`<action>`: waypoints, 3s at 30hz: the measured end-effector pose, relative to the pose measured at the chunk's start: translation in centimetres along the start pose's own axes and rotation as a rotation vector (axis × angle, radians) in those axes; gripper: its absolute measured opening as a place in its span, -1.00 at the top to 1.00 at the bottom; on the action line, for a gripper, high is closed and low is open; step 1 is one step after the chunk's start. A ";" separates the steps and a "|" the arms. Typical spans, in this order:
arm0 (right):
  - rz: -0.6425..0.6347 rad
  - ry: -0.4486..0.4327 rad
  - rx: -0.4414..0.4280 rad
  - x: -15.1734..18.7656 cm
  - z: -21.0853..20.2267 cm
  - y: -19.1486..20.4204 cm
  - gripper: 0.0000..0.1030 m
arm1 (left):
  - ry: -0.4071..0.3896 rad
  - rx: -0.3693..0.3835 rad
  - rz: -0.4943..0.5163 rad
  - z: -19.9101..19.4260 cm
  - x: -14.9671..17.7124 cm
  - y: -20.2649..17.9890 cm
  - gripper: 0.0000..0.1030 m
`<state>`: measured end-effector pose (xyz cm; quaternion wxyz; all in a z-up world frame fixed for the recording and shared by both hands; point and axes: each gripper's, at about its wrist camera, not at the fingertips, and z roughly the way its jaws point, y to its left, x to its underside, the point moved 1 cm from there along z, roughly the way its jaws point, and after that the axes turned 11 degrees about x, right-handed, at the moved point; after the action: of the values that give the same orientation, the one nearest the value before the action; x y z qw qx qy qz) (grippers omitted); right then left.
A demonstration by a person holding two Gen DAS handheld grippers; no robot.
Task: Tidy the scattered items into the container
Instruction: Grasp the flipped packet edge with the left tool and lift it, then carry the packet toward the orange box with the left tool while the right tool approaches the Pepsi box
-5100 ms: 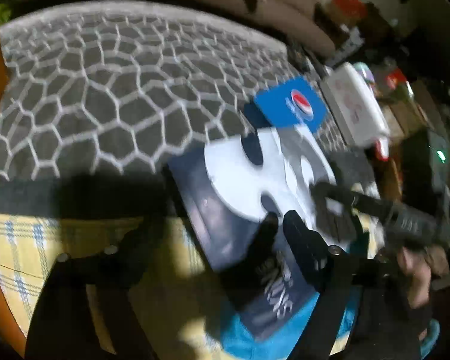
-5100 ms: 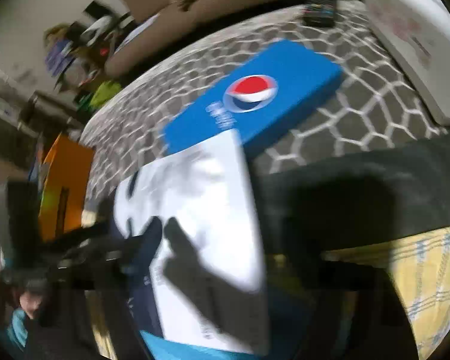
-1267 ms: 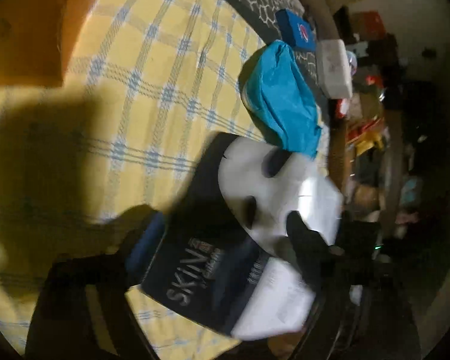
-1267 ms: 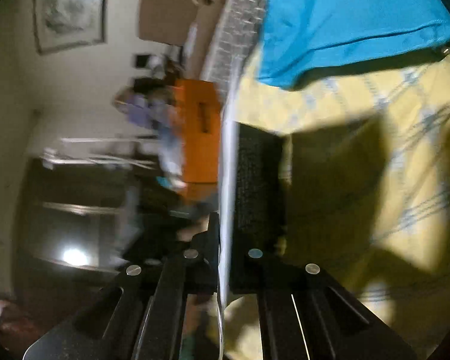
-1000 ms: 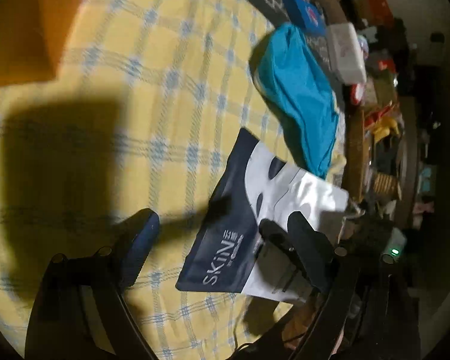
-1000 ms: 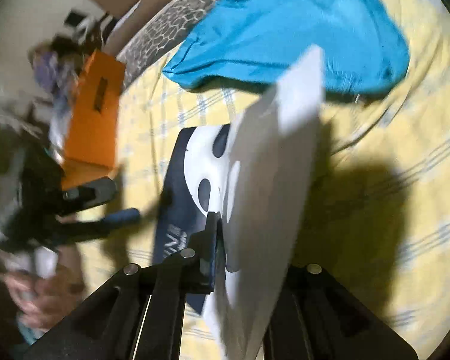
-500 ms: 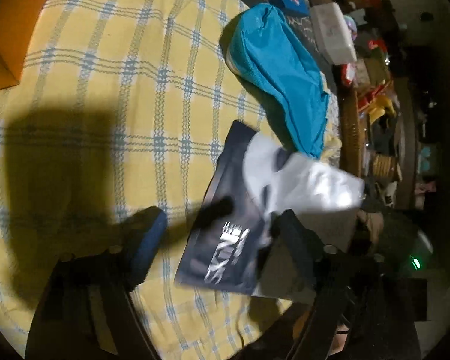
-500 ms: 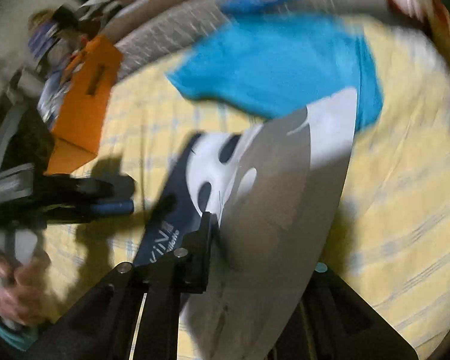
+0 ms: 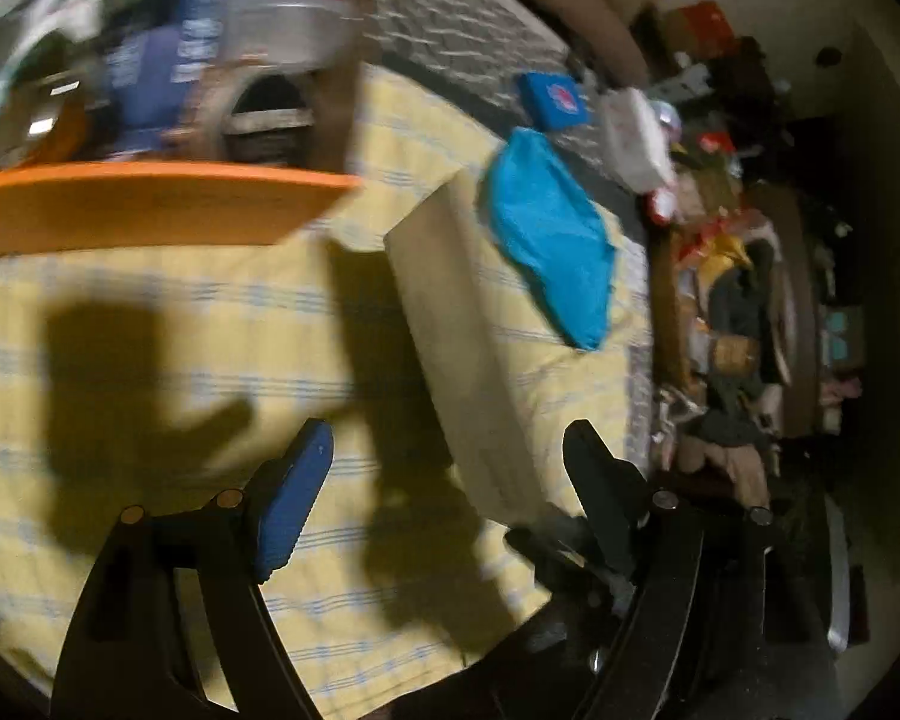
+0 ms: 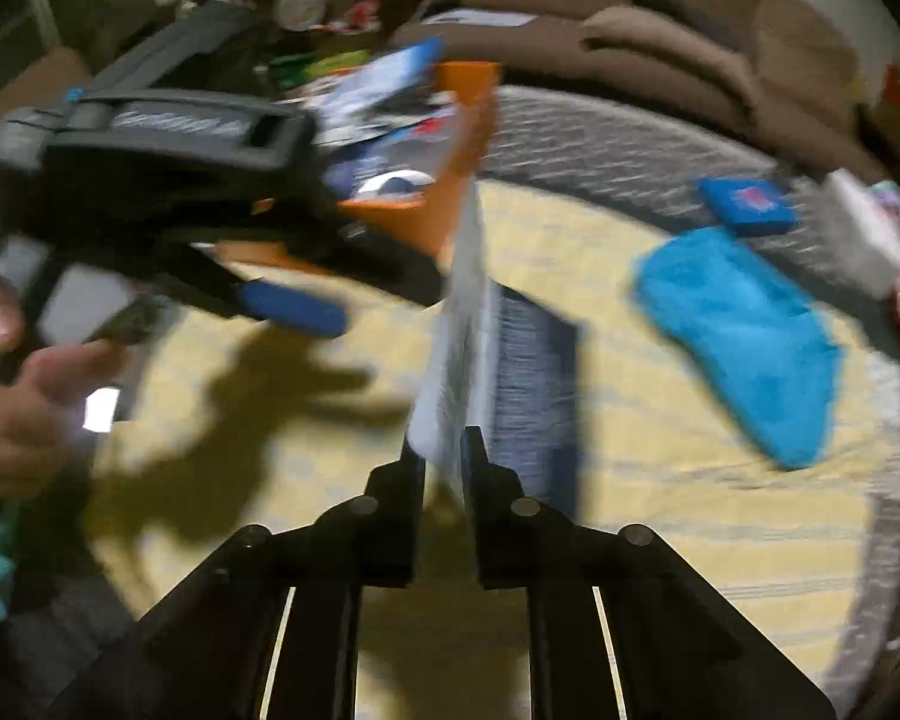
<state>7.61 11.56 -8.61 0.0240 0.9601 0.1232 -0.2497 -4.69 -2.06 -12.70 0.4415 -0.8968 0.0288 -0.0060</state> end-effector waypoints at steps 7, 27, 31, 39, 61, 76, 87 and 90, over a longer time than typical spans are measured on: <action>0.094 0.061 -0.087 0.8 3.1 -1.3 0.79 | 0.021 -0.121 -0.066 0.9 0.6 4.2 -0.49; 0.261 0.179 -0.076 -0.2 10.3 -13.9 0.05 | 0.060 -0.313 -0.067 7.4 1.5 2.8 0.39; 0.275 0.175 -0.079 0.0 10.3 -13.7 -0.10 | 0.040 -0.331 -0.072 7.1 1.3 3.1 0.65; 0.489 0.139 -0.302 1.2 9.8 -16.2 0.06 | 0.056 -0.356 -0.076 7.1 0.9 3.6 0.31; 0.589 0.030 -0.313 1.7 7.5 -18.7 0.30 | -0.080 -0.385 0.163 5.0 1.5 -2.4 0.98; 0.754 -0.028 -0.217 3.3 6.9 -22.9 0.29 | -0.275 -0.273 0.446 0.9 2.2 -10.3 0.98; 0.677 -0.126 -0.112 0.8 2.3 -23.2 0.09 | -0.436 -0.220 0.403 -5.1 -0.8 -9.5 0.98; 0.653 -0.147 -0.097 0.1 1.1 -23.3 -0.17 | -0.472 -0.202 0.375 -6.9 -1.4 -8.5 0.98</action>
<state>1.36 34.01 -9.26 0.1573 0.9260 -0.1812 -0.2914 -5.98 -2.29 -1.70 0.3380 -0.8918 0.0909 0.2867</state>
